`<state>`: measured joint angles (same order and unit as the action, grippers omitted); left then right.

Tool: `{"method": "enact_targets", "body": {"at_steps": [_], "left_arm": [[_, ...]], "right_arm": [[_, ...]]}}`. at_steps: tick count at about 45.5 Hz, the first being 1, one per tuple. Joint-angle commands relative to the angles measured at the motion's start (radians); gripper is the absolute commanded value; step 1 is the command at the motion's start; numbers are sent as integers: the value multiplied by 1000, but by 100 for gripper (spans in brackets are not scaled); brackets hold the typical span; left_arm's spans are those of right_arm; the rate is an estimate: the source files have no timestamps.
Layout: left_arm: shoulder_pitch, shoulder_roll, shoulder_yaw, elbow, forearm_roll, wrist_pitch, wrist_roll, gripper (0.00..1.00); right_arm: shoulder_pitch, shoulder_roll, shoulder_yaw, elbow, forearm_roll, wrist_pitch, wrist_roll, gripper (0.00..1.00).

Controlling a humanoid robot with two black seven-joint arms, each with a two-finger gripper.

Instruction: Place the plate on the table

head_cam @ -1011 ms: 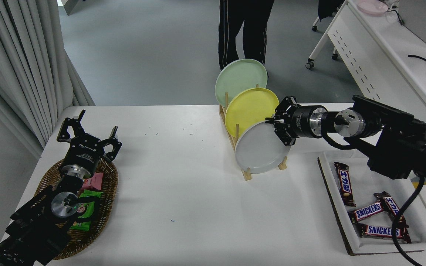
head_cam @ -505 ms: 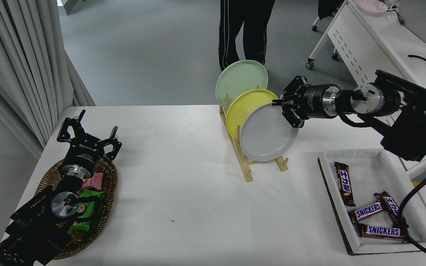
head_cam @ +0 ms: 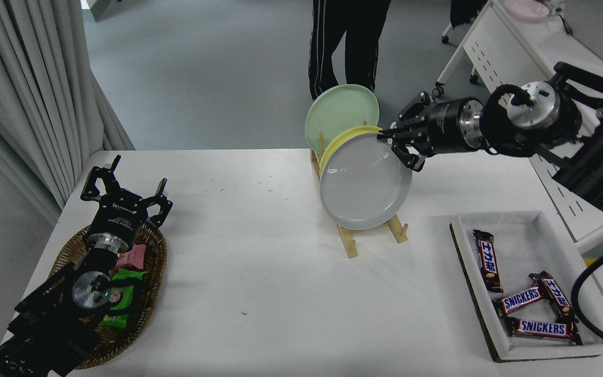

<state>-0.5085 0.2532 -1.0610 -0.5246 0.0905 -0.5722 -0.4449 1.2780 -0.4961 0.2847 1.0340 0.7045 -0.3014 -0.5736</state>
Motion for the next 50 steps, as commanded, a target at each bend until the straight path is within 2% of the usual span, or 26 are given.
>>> {"method": "enact_targets", "body": {"at_steps": [1,10,18,25,50], "left_arm": [[1,0,1,0,0,0,0,100],[1,0,0,0,0,0,0,100],[1,0,1,0,0,0,0,100],[1,0,0,0,0,0,0,100],[1,0,1,0,0,0,0,100]], "right_arm": [[-84,-19,94,115,104,-191,-9,0],[-183,-19,119,170,136,-378,-49,0],[-313,27,252,176,185,-484,-52,0],[-394,89,349,170,185,-484,-46,0],[-506,185,356,32,62,-484,-45,0]]}}
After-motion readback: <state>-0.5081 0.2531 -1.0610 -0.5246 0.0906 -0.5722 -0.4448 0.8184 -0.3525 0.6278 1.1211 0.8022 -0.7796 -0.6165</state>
